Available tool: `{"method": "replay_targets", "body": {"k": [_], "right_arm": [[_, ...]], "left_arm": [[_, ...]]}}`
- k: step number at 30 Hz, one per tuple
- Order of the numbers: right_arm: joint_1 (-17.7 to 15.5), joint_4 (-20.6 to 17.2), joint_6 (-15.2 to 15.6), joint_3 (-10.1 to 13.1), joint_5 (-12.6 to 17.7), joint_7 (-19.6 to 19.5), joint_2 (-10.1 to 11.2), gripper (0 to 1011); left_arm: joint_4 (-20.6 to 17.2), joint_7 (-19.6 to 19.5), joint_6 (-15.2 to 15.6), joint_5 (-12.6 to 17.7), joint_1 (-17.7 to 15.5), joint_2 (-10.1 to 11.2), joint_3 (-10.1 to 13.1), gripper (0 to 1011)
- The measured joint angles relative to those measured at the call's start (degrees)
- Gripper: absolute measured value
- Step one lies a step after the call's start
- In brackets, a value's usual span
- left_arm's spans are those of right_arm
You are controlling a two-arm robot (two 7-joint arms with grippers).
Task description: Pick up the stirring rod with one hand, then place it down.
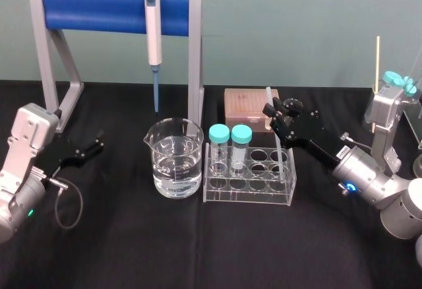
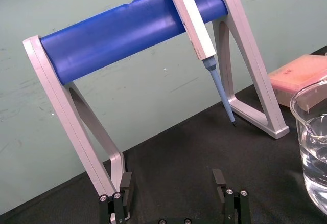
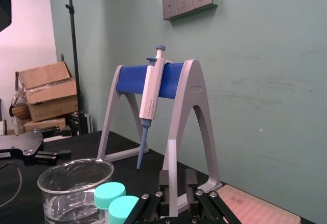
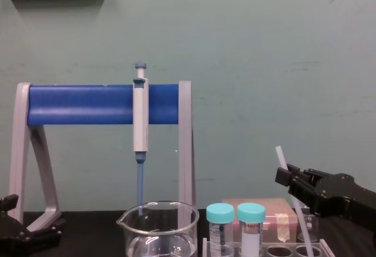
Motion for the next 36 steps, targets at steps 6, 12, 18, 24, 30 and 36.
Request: {"method": "replay_targets", "body": {"k": [6,12,18,24,30,36], "right_arm": [[0.0,0.0,0.0,0.0,0.0,0.0,0.0,360],[0.0,0.0,0.0,0.0,0.0,0.0,0.0,562],[0.0,0.0,0.0,0.0,0.1,0.0,0.0,732],[0.0,0.0,0.0,0.0,0.1,0.0,0.0,924],[0.0,0.0,0.0,0.0,0.1,0.0,0.0,1003],[0.0,0.0,0.0,0.0,0.1,0.0,0.0,1003]], "left_arm": [[0.0,0.0,0.0,0.0,0.0,0.0,0.0,1000],[0.0,0.0,0.0,0.0,0.0,0.0,0.0,1000],[0.0,0.0,0.0,0.0,0.0,0.0,0.0,1000],[0.0,0.0,0.0,0.0,0.0,0.0,0.0,1000],[0.0,0.0,0.0,0.0,0.0,0.0,0.0,1000],[0.0,0.0,0.0,0.0,0.0,0.0,0.0,1000]]}}
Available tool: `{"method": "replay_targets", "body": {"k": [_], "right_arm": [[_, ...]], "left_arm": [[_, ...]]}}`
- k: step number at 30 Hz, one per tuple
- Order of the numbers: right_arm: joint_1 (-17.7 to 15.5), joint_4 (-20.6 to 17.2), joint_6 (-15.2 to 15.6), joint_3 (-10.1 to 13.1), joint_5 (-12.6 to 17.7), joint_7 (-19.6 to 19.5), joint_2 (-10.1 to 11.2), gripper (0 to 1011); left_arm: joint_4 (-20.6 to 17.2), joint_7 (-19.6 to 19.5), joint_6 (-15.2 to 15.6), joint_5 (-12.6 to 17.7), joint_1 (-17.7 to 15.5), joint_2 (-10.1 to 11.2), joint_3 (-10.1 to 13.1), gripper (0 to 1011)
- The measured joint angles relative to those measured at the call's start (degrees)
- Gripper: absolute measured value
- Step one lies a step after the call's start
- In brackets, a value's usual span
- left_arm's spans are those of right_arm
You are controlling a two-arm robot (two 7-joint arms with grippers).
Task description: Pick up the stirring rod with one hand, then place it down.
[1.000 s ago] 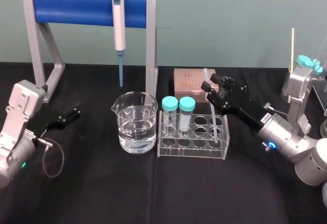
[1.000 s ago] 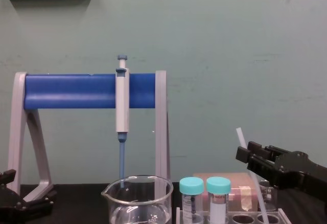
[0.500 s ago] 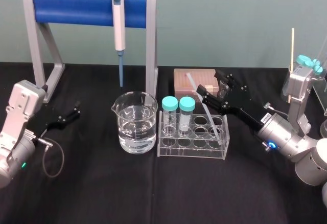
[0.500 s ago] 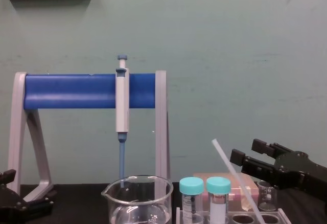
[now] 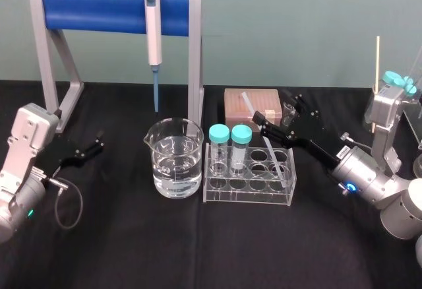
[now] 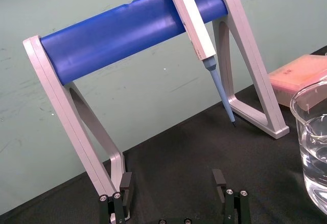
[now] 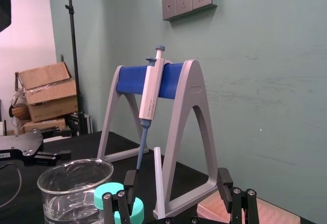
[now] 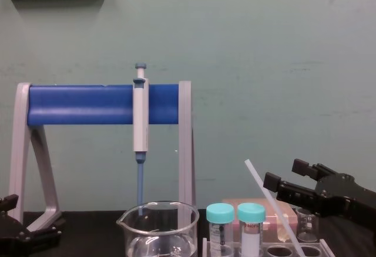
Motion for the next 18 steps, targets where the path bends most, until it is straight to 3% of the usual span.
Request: {"method": "replay_targets", "body": {"k": [4,14,18], "right_arm": [[-0.1,-0.3,-0.2,0.0,-0.3,-0.6,0.1,1003],[-4.5,-8.6,-4.9,3.3,-5.2,-10.0,0.6,1003],[-6.7,-11.7,-5.4,5.1,-6.7,-13.4,0.7,1003]], "left_arm": [[0.0,0.0,0.0,0.0,0.0,0.0,0.0,1000],[0.0,0.0,0.0,0.0,0.0,0.0,0.0,1000],[0.0,0.0,0.0,0.0,0.0,0.0,0.0,1000]]}}
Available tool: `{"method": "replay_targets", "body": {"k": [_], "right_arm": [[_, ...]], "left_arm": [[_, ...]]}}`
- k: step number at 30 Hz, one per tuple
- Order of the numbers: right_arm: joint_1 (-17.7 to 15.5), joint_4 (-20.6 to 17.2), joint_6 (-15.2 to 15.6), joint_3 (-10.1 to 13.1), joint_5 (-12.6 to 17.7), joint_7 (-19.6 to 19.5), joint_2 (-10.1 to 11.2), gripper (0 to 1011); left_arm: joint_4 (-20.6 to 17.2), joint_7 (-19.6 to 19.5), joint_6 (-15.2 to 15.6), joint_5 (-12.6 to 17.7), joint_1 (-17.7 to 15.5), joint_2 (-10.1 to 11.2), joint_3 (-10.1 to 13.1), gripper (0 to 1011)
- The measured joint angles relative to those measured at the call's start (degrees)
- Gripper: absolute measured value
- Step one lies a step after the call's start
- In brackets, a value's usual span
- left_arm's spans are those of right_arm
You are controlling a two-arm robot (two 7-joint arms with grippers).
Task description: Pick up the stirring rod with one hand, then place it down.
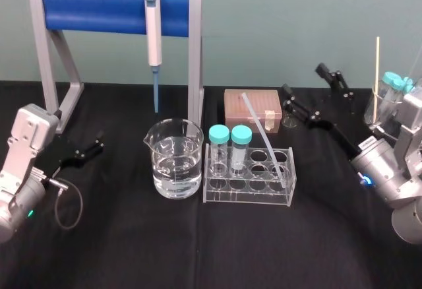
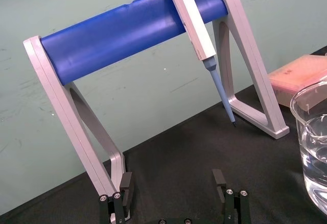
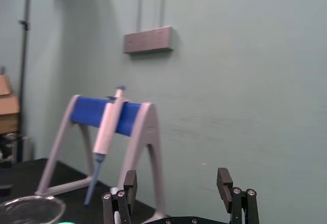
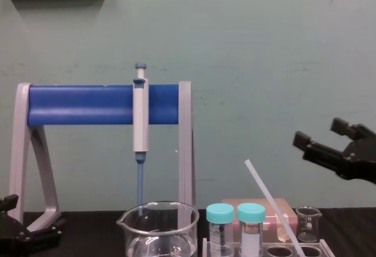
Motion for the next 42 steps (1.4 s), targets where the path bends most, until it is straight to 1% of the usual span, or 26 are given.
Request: {"method": "replay_targets", "body": {"k": [1,5,7,9,10,13,14,15,17,18,21,24,42], "right_arm": [[-1.0,-1.1,0.3,0.8,-0.3,-1.3,0.0,1003],[-2.4,-2.3,2.2,2.2,-0.2,-3.3,-0.1,1003],[-3.6,-3.2,4.8,3.6,0.5,-5.0,-0.3,1003],[-4.1,-3.4,6.2,4.2,1.0,-5.6,-0.5,1003],[-4.6,-3.6,7.6,4.7,1.4,-6.1,-0.7,1003],[-5.1,-3.7,9.8,5.4,2.0,-6.9,-0.9,1003],[-5.3,-3.7,11.1,5.9,2.4,-7.3,-1.1,1003],[-5.3,-3.7,11.1,5.9,2.4,-7.3,-1.1,1003],[-5.4,-3.7,13.1,6.2,2.6,-7.9,-1.3,1003],[-5.5,-3.7,14.7,6.4,2.7,-8.4,-1.5,1003],[-5.4,-3.5,16.9,6.7,3.0,-9.1,-1.7,1003],[-5.4,-3.5,17.3,6.7,3.1,-9.2,-1.7,1003],[-5.4,-3.5,16.7,6.6,3.0,-9.1,-1.7,1003]], "left_arm": [[0.0,0.0,0.0,0.0,0.0,0.0,0.0,1000],[0.0,0.0,0.0,0.0,0.0,0.0,0.0,1000],[0.0,0.0,0.0,0.0,0.0,0.0,0.0,1000],[0.0,0.0,0.0,0.0,0.0,0.0,0.0,1000],[0.0,0.0,0.0,0.0,0.0,0.0,0.0,1000],[0.0,0.0,0.0,0.0,0.0,0.0,0.0,1000],[0.0,0.0,0.0,0.0,0.0,0.0,0.0,1000],[0.0,0.0,0.0,0.0,0.0,0.0,0.0,1000],[0.0,0.0,0.0,0.0,0.0,0.0,0.0,1000],[0.0,0.0,0.0,0.0,0.0,0.0,0.0,1000],[0.0,0.0,0.0,0.0,0.0,0.0,0.0,1000],[0.0,0.0,0.0,0.0,0.0,0.0,0.0,1000],[0.0,0.0,0.0,0.0,0.0,0.0,0.0,1000]]}}
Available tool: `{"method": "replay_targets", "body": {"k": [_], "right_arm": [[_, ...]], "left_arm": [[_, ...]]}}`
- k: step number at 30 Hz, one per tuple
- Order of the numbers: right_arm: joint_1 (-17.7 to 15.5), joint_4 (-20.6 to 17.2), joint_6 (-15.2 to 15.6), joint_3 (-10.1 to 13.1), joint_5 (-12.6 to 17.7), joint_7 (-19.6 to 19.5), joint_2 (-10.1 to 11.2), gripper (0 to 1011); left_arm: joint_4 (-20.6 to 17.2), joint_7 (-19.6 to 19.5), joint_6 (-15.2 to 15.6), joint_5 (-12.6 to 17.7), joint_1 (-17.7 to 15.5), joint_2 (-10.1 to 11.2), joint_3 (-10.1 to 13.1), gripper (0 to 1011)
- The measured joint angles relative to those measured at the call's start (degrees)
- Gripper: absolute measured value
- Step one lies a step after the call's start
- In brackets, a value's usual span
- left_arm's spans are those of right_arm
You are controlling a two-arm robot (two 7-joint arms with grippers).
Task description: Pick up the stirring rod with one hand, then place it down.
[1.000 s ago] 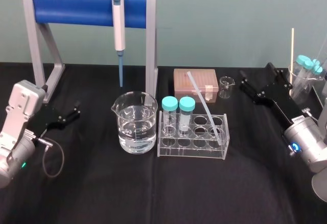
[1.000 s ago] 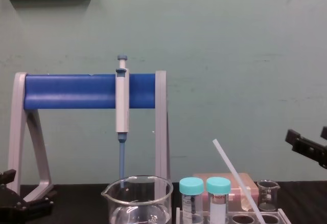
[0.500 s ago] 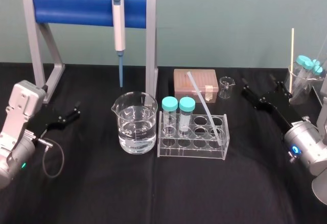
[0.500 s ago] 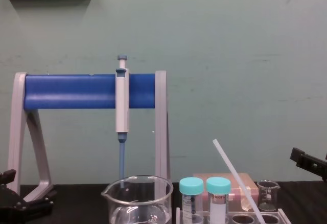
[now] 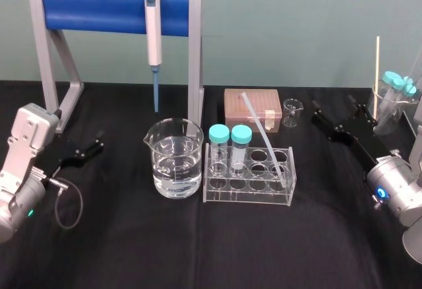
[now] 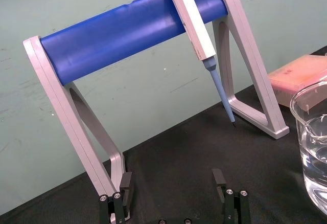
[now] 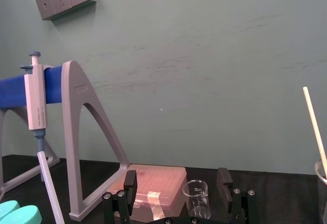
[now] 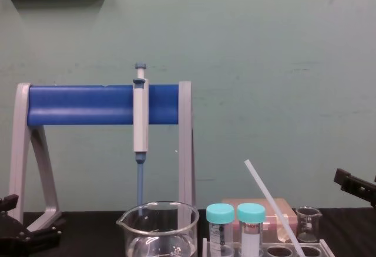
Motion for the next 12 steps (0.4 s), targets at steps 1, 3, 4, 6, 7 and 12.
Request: {"method": "replay_targets", "body": {"k": [1,3,4,6,7,12], "right_arm": [[0.0,0.0,0.0,0.0,0.0,0.0,0.0,1003],[0.0,0.0,0.0,0.0,0.0,0.0,0.0,1003],[0.0,0.0,0.0,0.0,0.0,0.0,0.0,1003],[0.0,0.0,-0.1,0.0,0.0,0.0,0.0,1003],[0.0,0.0,-0.1,0.0,0.0,0.0,0.0,1003],[0.0,0.0,-0.1,0.0,0.0,0.1,0.0,1003]], "left_arm": [[0.0,0.0,0.0,0.0,0.0,0.0,0.0,1000],[0.0,0.0,0.0,0.0,0.0,0.0,0.0,1000],[0.0,0.0,0.0,0.0,0.0,0.0,0.0,1000],[0.0,0.0,0.0,0.0,0.0,0.0,0.0,1000],[0.0,0.0,0.0,0.0,0.0,0.0,0.0,1000],[0.0,0.0,0.0,0.0,0.0,0.0,0.0,1000]]}}
